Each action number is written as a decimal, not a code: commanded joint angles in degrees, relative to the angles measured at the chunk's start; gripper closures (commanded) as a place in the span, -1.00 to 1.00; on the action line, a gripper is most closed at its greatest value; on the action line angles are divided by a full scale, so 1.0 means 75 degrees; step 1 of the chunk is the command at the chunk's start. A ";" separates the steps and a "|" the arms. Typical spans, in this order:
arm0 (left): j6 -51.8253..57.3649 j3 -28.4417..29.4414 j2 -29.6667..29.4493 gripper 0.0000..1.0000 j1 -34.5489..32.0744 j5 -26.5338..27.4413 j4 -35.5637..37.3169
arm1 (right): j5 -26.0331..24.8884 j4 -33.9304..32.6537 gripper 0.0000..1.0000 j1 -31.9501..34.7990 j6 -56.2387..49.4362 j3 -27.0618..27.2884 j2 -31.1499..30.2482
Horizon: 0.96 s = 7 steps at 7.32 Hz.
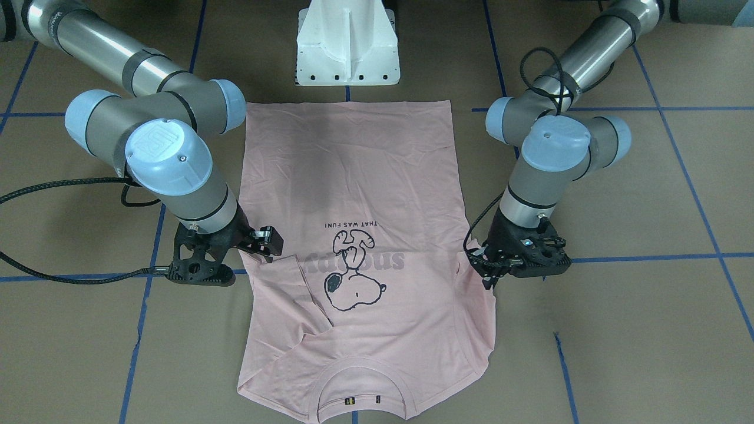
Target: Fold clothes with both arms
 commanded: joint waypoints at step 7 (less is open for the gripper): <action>-0.1171 0.1989 -0.1779 -1.00 0.0657 0.0009 -0.1076 | -0.0023 0.0012 -1.00 -0.0047 -0.0003 0.0046 -0.0063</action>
